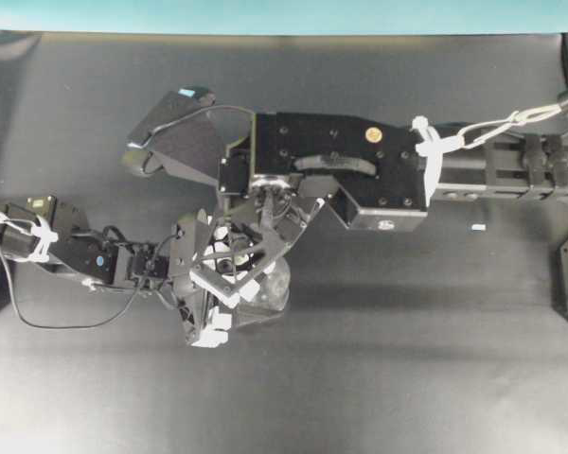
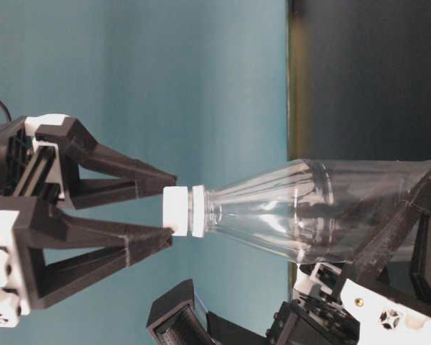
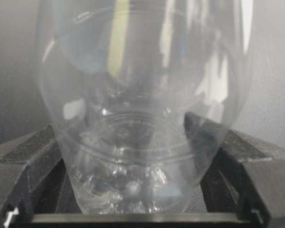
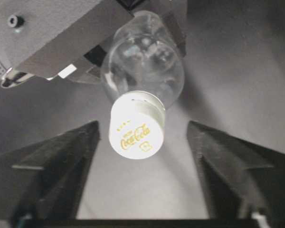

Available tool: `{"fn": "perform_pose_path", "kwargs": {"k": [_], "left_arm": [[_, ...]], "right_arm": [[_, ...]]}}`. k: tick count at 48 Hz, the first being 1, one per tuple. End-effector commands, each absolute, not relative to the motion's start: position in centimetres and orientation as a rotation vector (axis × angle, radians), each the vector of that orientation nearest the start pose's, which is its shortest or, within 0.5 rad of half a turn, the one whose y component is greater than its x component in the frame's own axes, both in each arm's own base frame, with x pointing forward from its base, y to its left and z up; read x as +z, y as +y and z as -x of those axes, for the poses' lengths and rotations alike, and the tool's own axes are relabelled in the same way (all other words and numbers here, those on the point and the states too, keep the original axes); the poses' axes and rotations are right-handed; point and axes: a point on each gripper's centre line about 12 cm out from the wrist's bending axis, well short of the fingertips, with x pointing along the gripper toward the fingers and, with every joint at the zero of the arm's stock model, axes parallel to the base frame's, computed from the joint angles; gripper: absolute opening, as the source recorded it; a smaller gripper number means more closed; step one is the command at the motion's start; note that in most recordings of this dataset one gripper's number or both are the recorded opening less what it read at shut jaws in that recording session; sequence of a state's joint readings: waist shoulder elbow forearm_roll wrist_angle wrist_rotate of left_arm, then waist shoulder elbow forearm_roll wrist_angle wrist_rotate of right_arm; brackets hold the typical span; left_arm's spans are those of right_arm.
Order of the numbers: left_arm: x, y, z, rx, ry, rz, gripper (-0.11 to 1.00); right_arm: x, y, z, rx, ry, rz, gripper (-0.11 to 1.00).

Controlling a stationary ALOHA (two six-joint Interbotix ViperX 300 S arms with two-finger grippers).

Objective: Open the bottle cap by holding the bottle with the left arm and twisting the cap with the right arm.

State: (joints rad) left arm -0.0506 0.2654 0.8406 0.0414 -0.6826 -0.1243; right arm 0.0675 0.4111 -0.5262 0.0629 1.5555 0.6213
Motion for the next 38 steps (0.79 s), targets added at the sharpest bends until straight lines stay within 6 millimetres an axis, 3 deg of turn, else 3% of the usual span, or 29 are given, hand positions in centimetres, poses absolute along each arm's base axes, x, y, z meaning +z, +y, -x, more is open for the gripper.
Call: {"fn": "perform_pose_path", "kwargs": {"k": [1,8,19,38], "left_arm": [[8.21,-2.53,-37.72,-0.064,0.435,0.086,0.82],[8.17,-2.53,-37.67,-0.064,0.437,0.086,0.82],[8.17,-2.53,-37.67,-0.064,0.437,0.086,0.82],[8.24,-2.54,-37.82,-0.064,0.432,0.088,0.82]], "right_arm": [[29.38,4.52,-48.58,-0.337,1.427,-0.494,0.65],[29.06,4.44,-48.57,-0.329,1.423,-0.487,0.36],[29.09,4.52,-48.63,-0.256,1.421,-0.42,0.36],[29.05,4.68,-48.9,0.113,1.404,-0.019,0.36]]}}
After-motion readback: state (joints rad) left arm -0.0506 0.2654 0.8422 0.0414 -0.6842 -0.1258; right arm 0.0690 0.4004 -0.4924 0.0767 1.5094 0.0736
